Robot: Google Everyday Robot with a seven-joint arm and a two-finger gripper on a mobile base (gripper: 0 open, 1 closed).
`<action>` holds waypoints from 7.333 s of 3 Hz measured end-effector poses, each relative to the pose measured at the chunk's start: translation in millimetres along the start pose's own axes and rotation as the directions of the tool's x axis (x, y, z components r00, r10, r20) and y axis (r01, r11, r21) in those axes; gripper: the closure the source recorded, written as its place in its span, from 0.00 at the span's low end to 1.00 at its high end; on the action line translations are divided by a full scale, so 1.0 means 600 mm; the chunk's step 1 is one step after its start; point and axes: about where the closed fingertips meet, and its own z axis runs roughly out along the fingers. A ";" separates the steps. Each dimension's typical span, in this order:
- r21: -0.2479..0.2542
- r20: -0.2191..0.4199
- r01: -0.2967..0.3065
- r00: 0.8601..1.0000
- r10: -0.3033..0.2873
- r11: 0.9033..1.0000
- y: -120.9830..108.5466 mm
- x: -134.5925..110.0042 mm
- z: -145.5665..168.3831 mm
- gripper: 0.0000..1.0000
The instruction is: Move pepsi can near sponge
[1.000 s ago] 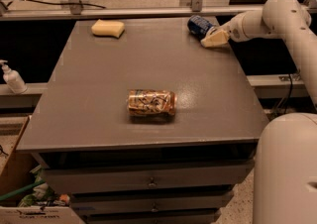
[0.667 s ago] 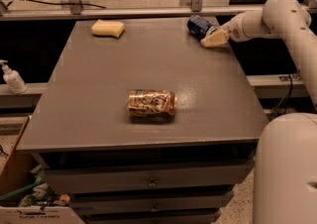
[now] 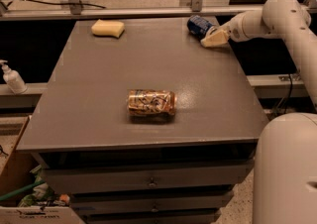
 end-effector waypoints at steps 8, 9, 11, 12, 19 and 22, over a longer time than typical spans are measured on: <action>-0.001 0.000 0.000 1.000 0.000 1.000 0.001 -0.001 0.001 0.13; -0.002 0.000 0.000 1.000 0.000 1.000 0.001 -0.001 0.001 0.00; -0.008 0.046 0.018 0.999 -0.018 1.000 0.020 -0.025 -0.014 0.00; -0.002 0.092 0.020 0.996 -0.019 1.000 0.035 -0.053 -0.041 0.00; 0.049 0.123 -0.078 0.990 0.071 0.996 0.025 -0.051 0.022 0.65; -0.155 0.181 -0.039 0.981 0.068 0.987 0.152 -0.098 0.012 1.00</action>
Offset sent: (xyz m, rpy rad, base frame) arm 0.0004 -0.0281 0.1196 0.5536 -0.1468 0.0114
